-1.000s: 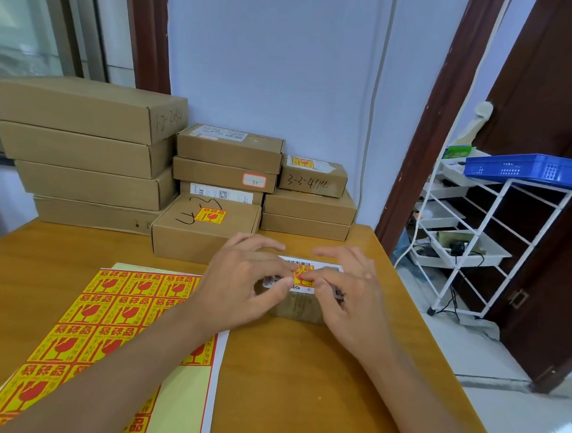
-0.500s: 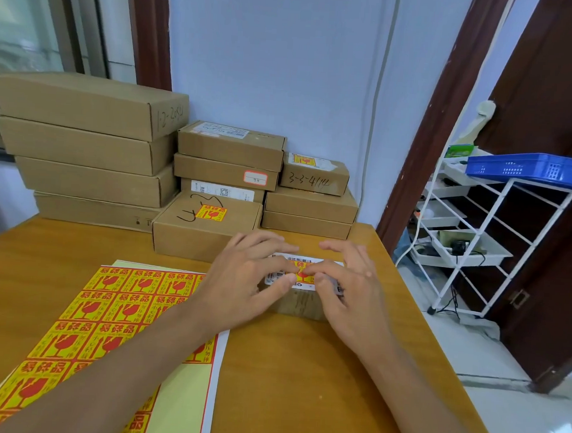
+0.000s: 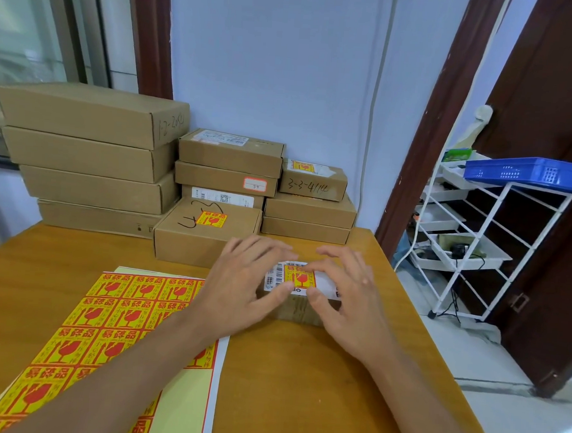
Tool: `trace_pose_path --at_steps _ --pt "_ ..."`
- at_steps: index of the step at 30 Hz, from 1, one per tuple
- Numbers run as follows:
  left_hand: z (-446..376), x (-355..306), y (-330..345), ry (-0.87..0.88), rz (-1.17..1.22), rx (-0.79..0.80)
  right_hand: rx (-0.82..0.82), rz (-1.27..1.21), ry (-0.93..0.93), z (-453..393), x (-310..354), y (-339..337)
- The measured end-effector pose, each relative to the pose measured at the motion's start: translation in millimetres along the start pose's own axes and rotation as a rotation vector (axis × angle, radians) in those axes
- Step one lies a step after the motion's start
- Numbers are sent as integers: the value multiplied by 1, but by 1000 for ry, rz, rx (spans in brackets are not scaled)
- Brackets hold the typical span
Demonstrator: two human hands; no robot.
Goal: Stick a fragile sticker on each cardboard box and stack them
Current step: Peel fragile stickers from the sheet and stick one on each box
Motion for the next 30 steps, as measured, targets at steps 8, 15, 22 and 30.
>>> trace_pose_path --at_steps 8,15,22,30 --pt "7 14 -14 -130 107 -189 111 43 74 0 -13 4" --pt "6 17 -12 -205 -71 -181 123 62 195 9 -40 -3" --pt "9 43 -9 -452 -239 -111 57 101 274 10 -47 -4" --pt "7 41 -11 -477 -219 -106 190 180 327 -5 -44 28"
Point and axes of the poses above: each hand's wrist, its own z-axis away from the middle knuckle, its own y-axis out of the palm, x = y × z, the point moved 8 cm from there along -z, towards the middle knuckle, and after that the axes turned 14 degrees about x, right-handed, at the moved point
